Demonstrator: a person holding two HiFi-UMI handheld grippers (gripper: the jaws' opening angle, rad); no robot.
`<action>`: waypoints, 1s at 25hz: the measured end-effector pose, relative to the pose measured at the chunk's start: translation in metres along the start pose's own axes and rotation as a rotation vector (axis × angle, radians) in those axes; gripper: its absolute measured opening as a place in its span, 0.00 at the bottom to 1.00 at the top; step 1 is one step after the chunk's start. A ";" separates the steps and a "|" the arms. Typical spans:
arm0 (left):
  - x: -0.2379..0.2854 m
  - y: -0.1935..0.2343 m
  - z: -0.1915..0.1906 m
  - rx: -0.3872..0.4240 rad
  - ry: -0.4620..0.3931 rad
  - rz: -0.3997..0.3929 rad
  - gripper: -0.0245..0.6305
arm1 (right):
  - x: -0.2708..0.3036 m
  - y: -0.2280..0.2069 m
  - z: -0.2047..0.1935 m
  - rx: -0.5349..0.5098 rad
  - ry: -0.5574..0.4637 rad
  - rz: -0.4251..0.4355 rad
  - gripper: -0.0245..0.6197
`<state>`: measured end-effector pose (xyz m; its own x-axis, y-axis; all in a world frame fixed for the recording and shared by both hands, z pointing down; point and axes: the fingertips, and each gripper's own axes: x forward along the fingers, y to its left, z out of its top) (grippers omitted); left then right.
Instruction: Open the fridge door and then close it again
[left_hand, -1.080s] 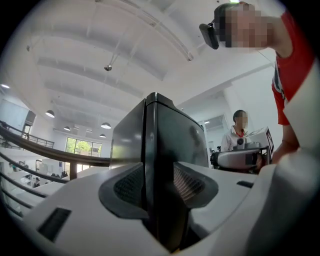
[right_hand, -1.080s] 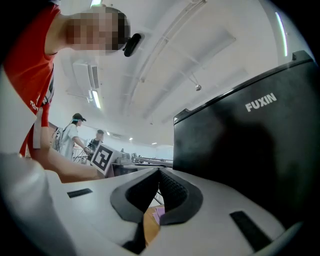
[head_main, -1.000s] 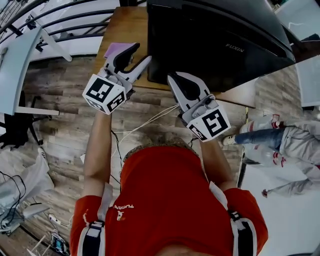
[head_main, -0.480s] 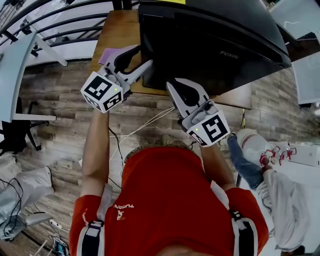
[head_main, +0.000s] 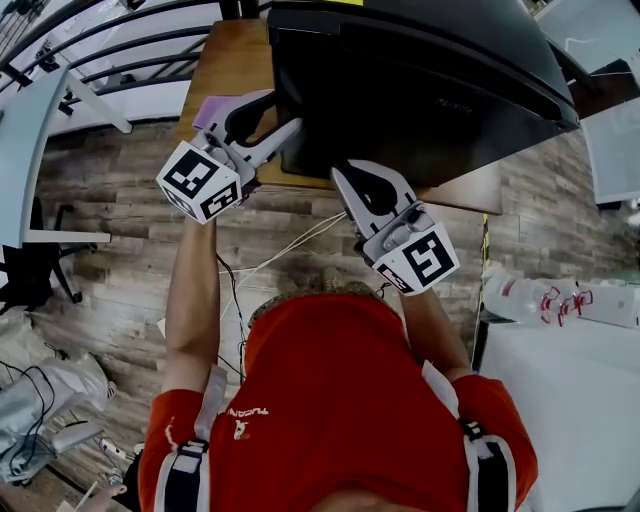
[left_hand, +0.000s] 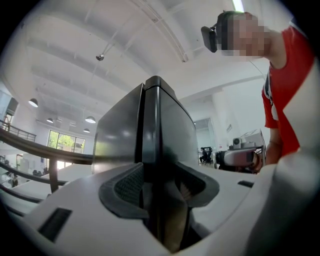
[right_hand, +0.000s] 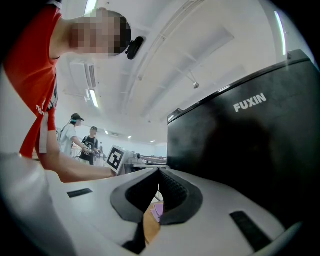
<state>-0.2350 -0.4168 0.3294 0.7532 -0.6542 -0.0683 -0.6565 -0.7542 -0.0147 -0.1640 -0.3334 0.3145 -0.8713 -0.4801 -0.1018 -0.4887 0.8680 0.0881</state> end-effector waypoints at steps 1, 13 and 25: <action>0.000 0.000 0.000 0.002 0.000 0.004 0.34 | 0.000 0.000 0.000 0.000 0.000 -0.003 0.08; -0.011 -0.001 -0.002 0.015 0.022 0.018 0.33 | -0.007 0.004 0.004 -0.010 0.005 -0.062 0.08; -0.044 -0.051 0.002 0.034 -0.023 0.012 0.29 | -0.025 0.033 -0.003 0.006 0.022 -0.098 0.08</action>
<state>-0.2347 -0.3489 0.3316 0.7447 -0.6612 -0.0912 -0.6664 -0.7440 -0.0481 -0.1580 -0.2931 0.3230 -0.8201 -0.5655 -0.0880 -0.5714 0.8174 0.0727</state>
